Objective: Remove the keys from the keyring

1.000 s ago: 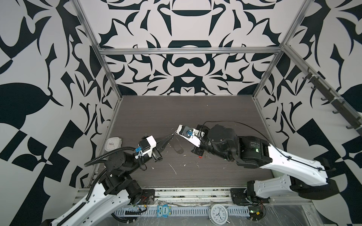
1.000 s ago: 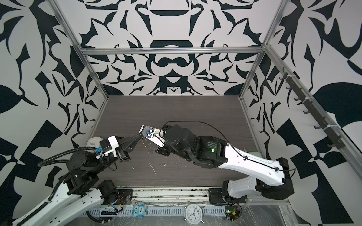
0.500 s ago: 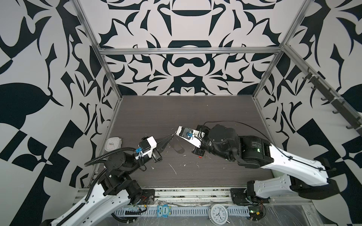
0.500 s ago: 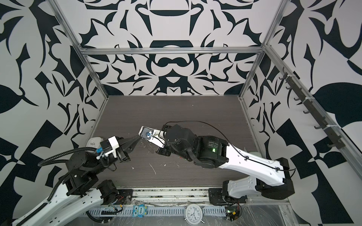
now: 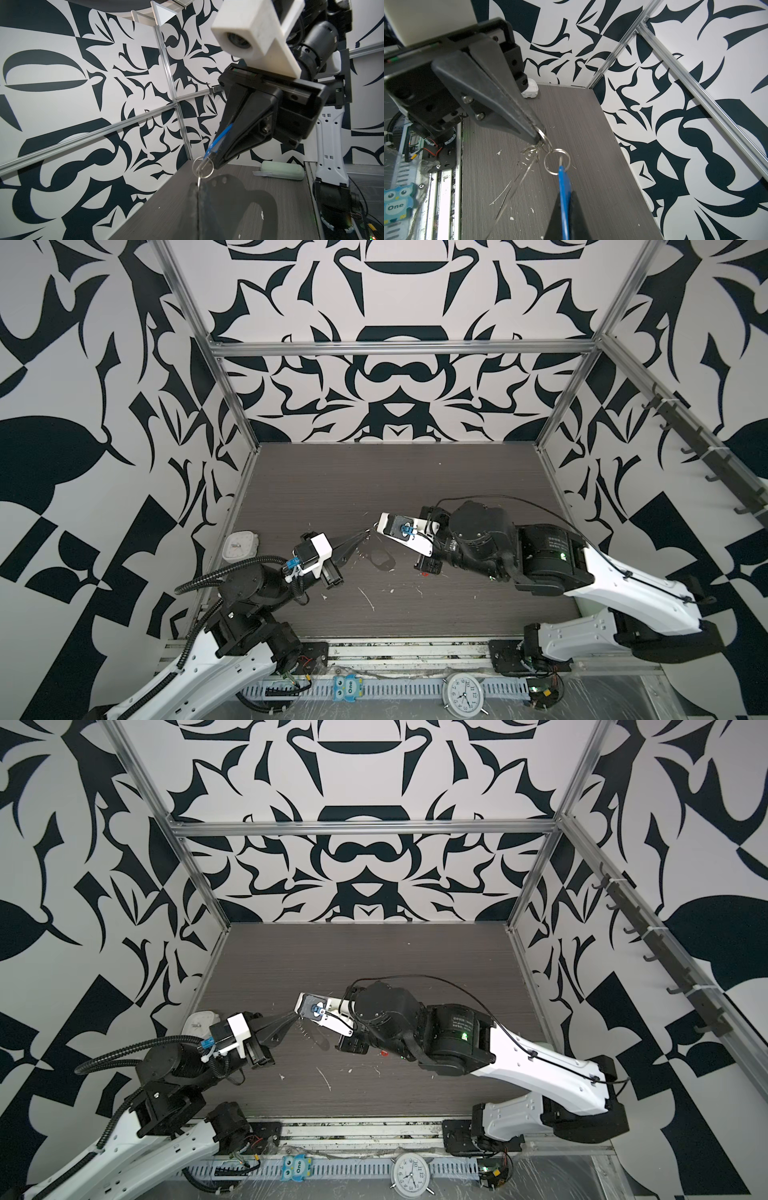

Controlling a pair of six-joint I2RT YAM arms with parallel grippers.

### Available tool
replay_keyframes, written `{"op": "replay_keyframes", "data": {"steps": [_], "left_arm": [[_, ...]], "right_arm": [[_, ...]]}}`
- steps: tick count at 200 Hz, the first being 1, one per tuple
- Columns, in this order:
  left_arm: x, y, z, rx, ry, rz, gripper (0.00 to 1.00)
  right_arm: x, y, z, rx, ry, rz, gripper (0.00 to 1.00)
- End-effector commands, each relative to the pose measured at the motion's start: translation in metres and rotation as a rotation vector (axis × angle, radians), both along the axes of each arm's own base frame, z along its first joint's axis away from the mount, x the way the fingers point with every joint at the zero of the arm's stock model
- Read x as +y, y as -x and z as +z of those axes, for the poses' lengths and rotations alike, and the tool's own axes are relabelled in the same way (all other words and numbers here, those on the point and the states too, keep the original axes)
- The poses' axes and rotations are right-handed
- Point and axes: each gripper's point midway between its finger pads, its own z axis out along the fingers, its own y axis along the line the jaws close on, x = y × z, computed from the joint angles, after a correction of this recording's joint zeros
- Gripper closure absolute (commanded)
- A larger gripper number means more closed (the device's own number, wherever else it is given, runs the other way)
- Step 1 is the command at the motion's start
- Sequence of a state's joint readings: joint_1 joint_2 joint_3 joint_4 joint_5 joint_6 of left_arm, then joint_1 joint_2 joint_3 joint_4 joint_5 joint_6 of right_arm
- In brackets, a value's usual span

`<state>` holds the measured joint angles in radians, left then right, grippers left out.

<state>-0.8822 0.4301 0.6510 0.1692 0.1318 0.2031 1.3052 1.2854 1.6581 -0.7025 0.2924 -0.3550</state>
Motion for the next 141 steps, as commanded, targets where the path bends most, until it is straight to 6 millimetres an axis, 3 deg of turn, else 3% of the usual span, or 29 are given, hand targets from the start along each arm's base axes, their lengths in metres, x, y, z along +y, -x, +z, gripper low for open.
{"op": "replay_keyframes", "data": {"steps": [1,94,141], "left_arm": [[0.015,-0.004,0.006,0.005,0.003,0.071,1.0],[0.008,-0.01,-0.002,0.014,-0.033,0.081,1.0],[0.009,-0.011,-0.004,0.018,-0.036,0.088,1.0]], "right_arm": [[-0.039,-0.017,0.067,-0.087,-0.161,-0.139,1.0],[-0.038,-0.003,0.104,-0.039,-0.332,-0.072,1.0],[-0.038,0.004,0.11,-0.02,-0.343,-0.037,1.0]]}}
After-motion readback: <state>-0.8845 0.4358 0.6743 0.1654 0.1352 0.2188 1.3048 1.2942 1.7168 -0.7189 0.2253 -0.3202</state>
